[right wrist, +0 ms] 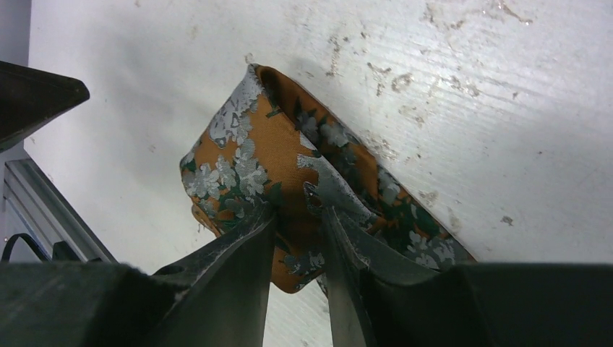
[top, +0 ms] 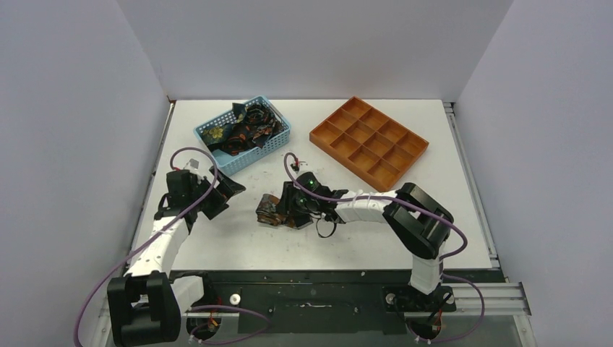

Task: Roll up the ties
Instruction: Roll the tie at the center of the board.

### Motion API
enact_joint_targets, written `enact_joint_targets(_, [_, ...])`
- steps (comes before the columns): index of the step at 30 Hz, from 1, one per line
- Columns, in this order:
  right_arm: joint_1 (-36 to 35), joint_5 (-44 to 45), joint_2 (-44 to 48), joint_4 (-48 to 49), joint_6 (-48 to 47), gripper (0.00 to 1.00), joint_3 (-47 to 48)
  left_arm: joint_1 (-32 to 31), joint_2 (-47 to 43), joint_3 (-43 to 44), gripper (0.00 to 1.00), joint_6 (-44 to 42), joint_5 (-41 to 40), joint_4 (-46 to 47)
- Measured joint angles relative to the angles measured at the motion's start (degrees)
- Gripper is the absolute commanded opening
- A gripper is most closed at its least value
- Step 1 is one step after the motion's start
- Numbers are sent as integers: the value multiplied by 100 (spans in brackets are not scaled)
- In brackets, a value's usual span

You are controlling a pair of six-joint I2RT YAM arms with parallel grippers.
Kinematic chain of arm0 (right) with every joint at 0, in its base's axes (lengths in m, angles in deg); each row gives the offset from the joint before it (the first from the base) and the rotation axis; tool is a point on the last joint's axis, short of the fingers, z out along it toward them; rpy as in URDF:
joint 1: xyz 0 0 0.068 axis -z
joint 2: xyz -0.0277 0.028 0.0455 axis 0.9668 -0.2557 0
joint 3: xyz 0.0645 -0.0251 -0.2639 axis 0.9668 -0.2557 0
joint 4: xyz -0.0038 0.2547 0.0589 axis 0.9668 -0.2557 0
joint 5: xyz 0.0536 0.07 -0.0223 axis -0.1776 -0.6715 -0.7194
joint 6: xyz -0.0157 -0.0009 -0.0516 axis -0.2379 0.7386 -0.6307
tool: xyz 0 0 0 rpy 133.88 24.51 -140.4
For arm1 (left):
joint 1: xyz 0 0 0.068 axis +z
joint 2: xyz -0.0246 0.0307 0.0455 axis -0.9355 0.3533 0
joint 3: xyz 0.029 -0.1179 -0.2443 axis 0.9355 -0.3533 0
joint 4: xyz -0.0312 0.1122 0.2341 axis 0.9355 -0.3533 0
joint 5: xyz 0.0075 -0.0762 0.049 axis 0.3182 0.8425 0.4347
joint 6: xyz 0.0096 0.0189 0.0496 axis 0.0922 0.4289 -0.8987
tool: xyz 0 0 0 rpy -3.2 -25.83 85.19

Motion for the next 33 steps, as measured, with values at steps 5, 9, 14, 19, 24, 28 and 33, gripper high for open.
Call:
enact_joint_targets(5, [116,-107,2,256,4,32,-306,-17,293,0,100,-120,267,131])
enact_joint_targets(9, [205,-227,4,501,17,31,-509,-243,601,0,100,-186,498,348])
enact_joint_targets(14, [256,-295,44,728,11,32,-680,-1005,1425,238,93,-393,883,400])
enact_joint_targets(19, [256,-297,168,717,-39,38,-793,-1110,1965,730,90,-612,909,63])
enact_joint_targets(24, [208,-289,302,463,-184,47,-748,-1104,1532,660,89,-562,514,-4])
enact_joint_targets(28, [184,-208,568,-42,-393,52,-570,-1102,970,400,89,-452,286,-26])
enact_joint_targets(33, [343,122,1130,-492,-605,56,-439,-1102,435,-2,89,-264,98,-96])
